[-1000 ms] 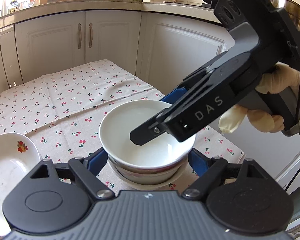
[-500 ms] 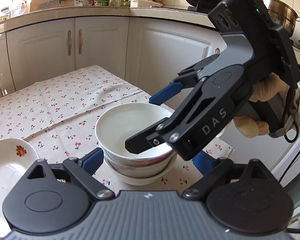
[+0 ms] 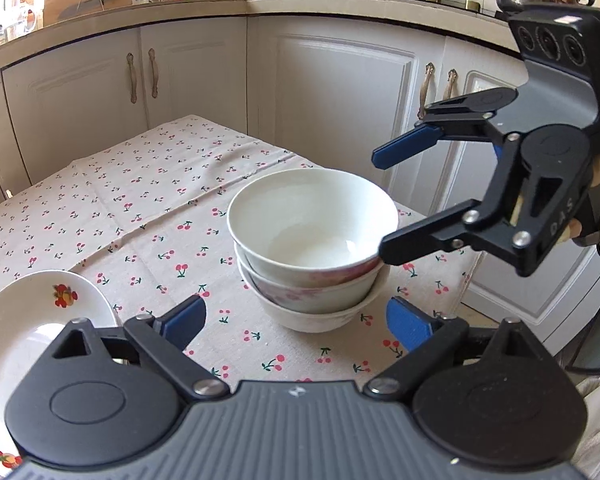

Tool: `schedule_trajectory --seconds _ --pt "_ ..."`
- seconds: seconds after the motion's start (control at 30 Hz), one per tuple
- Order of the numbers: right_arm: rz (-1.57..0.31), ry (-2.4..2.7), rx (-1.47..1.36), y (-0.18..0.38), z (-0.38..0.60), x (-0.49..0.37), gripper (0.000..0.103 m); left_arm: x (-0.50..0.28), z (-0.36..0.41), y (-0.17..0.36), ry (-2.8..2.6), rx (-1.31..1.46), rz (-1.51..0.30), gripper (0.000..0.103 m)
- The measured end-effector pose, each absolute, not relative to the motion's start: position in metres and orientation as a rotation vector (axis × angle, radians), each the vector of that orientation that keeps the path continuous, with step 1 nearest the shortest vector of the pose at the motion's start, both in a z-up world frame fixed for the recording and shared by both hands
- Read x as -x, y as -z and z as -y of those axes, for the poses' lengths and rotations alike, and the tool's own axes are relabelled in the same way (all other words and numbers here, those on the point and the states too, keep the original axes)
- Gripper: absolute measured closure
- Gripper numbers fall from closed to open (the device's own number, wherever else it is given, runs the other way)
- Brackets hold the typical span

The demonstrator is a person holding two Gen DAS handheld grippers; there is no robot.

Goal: Organize plates and bowls
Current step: 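Grip the stacked bowls with the right tool while the left tool grips the opposite rim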

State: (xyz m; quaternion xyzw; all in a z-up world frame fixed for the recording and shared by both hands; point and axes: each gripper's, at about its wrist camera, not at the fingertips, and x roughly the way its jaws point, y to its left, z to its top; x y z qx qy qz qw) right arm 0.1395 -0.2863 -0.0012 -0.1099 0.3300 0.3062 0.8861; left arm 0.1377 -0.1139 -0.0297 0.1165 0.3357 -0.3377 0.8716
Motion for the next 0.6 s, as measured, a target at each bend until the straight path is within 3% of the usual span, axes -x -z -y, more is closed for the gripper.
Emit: schedule_trajectory --seconds 0.6 --pt "-0.781 -0.787 0.44 0.07 0.288 -0.164 0.0 -0.188 0.136 0.059 0.897 -0.453 -0.832 0.013"
